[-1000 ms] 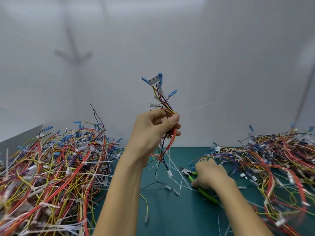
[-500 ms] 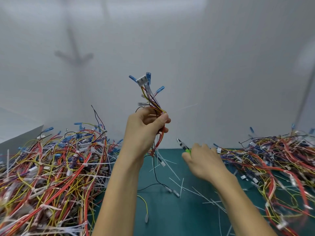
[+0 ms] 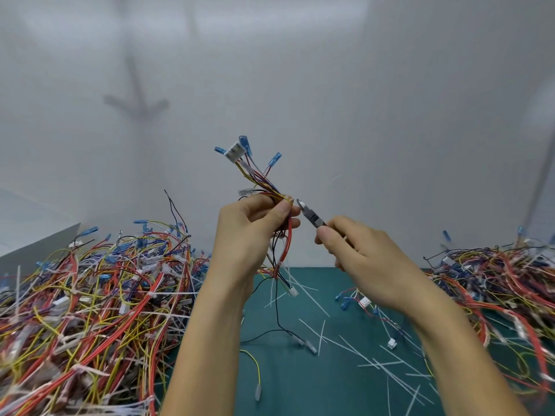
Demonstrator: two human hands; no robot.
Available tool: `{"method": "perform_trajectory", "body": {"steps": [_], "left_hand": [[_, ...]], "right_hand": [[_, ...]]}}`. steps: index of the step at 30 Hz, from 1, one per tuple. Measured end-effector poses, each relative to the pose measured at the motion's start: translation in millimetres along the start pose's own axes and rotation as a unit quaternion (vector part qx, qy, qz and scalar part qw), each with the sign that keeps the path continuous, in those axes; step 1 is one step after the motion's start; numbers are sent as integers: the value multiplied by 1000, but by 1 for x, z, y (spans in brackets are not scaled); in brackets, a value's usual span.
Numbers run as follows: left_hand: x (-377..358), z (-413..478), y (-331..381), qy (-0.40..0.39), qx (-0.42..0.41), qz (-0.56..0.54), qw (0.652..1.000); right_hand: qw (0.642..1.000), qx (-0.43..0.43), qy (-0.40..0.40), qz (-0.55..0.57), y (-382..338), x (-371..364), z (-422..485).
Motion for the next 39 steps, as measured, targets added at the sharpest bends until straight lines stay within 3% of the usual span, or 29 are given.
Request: {"method": "perform_trajectory", "body": {"steps": [9, 21, 39], "left_hand": [[1, -1, 5, -12, 8, 3, 1000], [-1, -1, 5, -8, 30, 24, 999], [-5, -3, 6, -5, 2, 61, 998]], "right_hand": [[997, 40, 48, -35, -3, -1, 1], [993, 49, 53, -94, 1, 3, 0], [999, 24, 32, -37, -10, 6, -4]]}}
Point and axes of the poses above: each hand's wrist, its own z-axis towards the middle knuckle, its own x-axis out of the back of the hand, y = z × x, the point moved 2 cm from there along z, towards the middle knuckle, and after that the axes turned 5 degrees about -y, right-handed, at the moved point
